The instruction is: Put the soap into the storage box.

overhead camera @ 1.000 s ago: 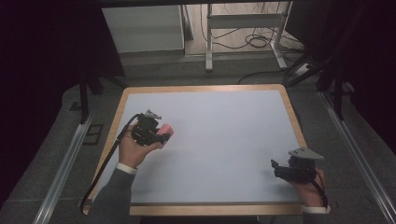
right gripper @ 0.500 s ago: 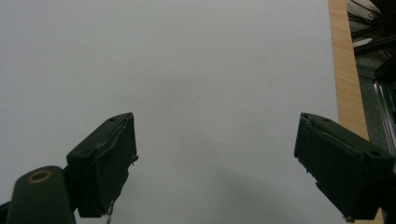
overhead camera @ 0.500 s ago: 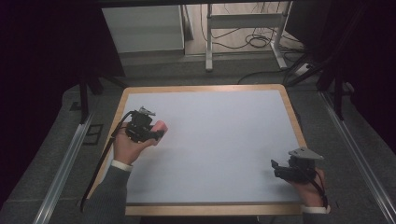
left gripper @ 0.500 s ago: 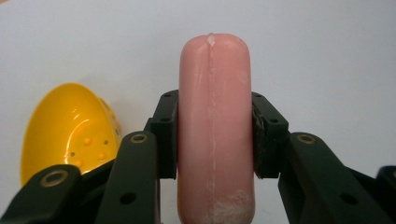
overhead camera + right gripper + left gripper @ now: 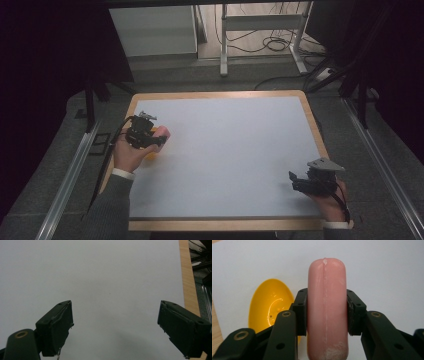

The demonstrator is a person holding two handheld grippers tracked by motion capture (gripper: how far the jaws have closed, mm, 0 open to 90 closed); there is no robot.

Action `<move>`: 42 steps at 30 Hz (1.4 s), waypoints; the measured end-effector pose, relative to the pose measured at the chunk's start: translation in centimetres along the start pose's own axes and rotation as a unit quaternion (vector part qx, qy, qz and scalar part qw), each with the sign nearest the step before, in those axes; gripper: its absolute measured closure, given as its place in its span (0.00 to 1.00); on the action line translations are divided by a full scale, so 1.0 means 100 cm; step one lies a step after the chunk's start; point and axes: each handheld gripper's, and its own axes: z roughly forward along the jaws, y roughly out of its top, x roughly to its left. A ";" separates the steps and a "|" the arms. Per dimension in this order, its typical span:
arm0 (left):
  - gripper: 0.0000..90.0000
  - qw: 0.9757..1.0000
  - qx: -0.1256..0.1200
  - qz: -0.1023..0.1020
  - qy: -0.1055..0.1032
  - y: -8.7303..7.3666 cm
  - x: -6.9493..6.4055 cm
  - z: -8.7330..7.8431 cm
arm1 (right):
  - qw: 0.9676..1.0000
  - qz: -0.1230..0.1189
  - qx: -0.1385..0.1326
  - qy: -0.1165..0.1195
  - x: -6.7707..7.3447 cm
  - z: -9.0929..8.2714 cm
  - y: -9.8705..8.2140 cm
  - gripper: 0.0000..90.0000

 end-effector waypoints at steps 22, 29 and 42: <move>0.67 0.999 -0.010 -0.025 0.024 -0.004 0.028 -0.007 | 1.000 0.006 0.005 -0.002 -0.003 0.001 -0.002 0.14; 0.67 0.999 -0.003 -0.034 0.031 -0.007 0.039 -0.003 | 1.000 0.003 0.007 -0.001 -0.002 0.002 -0.002 0.14; 0.67 0.998 0.017 -0.054 0.040 -0.011 0.050 0.014 | 1.000 0.004 0.009 -0.001 -0.003 0.003 -0.003 0.14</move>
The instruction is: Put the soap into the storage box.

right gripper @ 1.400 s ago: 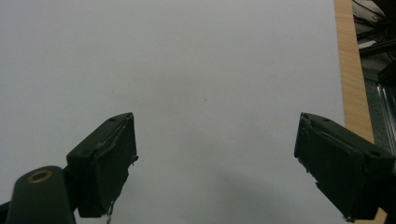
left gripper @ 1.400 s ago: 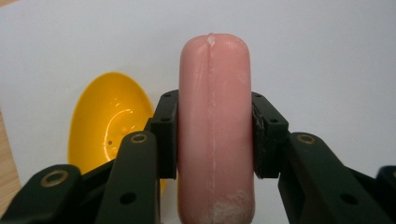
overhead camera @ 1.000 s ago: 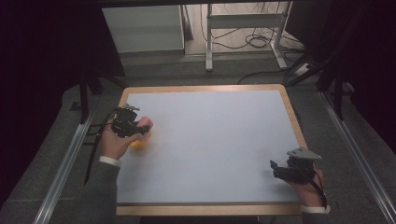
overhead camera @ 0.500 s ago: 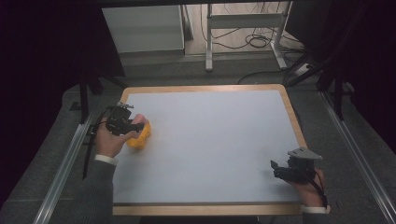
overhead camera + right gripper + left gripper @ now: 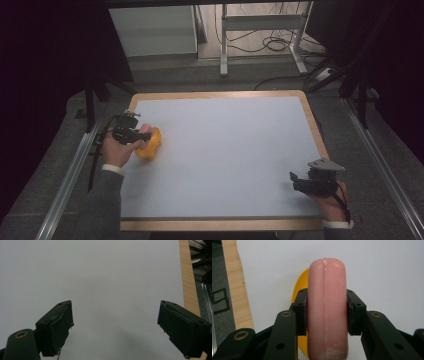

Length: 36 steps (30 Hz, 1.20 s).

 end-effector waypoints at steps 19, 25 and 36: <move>0.67 0.999 0.037 -0.008 0.001 -0.010 0.006 0.031 | 1.000 -0.001 0.001 -0.002 -0.001 0.001 -0.001 0.14; 0.62 1.000 0.017 -0.010 -0.004 -0.011 0.006 0.028 | 1.000 -0.002 0.001 -0.002 0.000 0.001 -0.001 0.14; 0.34 0.998 -0.058 0.011 -0.019 -0.017 -0.008 -0.007 | 1.000 -0.003 0.001 -0.002 0.001 0.001 -0.001 0.14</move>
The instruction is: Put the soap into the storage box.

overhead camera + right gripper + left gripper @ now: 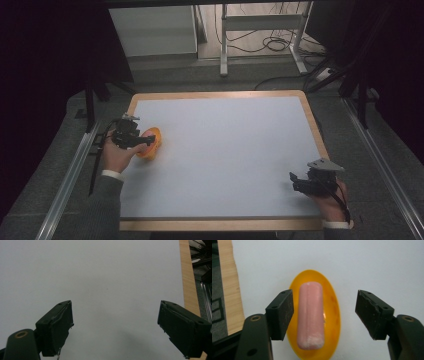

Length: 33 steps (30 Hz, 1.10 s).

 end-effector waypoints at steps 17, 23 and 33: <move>0.33 0.996 -0.021 0.054 -0.065 -0.050 -0.052 -0.008 | 1.000 -0.004 0.002 0.000 0.002 0.001 0.000 0.14; 0.32 0.993 -0.009 0.066 -0.093 -0.072 -0.073 0.003 | 1.000 -0.004 0.003 0.001 0.003 0.002 0.000 0.14; 0.31 0.992 0.002 0.064 -0.111 -0.095 -0.085 0.014 | 1.000 -0.007 0.006 0.002 0.005 0.003 0.000 0.14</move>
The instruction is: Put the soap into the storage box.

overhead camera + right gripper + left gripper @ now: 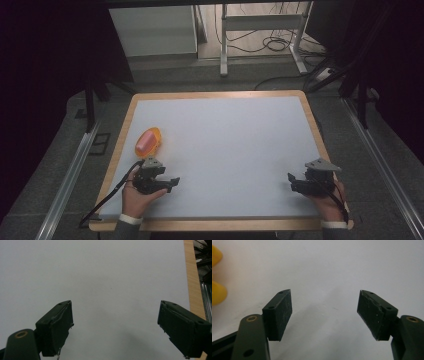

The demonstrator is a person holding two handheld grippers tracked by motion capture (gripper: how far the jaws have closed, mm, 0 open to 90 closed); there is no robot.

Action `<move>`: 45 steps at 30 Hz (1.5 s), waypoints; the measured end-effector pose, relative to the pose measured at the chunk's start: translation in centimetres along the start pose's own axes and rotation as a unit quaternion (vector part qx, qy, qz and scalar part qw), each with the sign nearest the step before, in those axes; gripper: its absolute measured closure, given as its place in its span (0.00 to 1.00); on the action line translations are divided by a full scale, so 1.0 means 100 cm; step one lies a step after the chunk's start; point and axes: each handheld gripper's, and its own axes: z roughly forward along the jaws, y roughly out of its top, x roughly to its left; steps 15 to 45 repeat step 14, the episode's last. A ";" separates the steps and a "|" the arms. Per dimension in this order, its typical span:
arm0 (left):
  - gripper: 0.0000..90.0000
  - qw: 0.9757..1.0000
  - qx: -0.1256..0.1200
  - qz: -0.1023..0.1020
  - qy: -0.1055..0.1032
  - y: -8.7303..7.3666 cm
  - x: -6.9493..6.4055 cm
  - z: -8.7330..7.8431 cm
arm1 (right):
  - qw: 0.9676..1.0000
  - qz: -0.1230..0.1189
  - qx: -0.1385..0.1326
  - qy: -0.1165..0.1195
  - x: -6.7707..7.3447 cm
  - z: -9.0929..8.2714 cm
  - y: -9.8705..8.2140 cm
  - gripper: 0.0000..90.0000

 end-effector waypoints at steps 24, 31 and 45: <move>0.30 1.000 -0.013 -0.004 0.002 -0.001 0.004 -0.006 | 1.000 -0.012 -0.012 0.007 0.007 0.001 0.003 0.14; 0.30 1.000 -0.013 -0.004 0.002 -0.001 0.004 -0.006 | 1.000 -0.012 -0.012 0.007 0.007 0.001 0.003 0.14; 0.30 1.000 -0.013 -0.004 0.002 -0.001 0.004 -0.006 | 1.000 -0.012 -0.012 0.007 0.007 0.001 0.003 0.14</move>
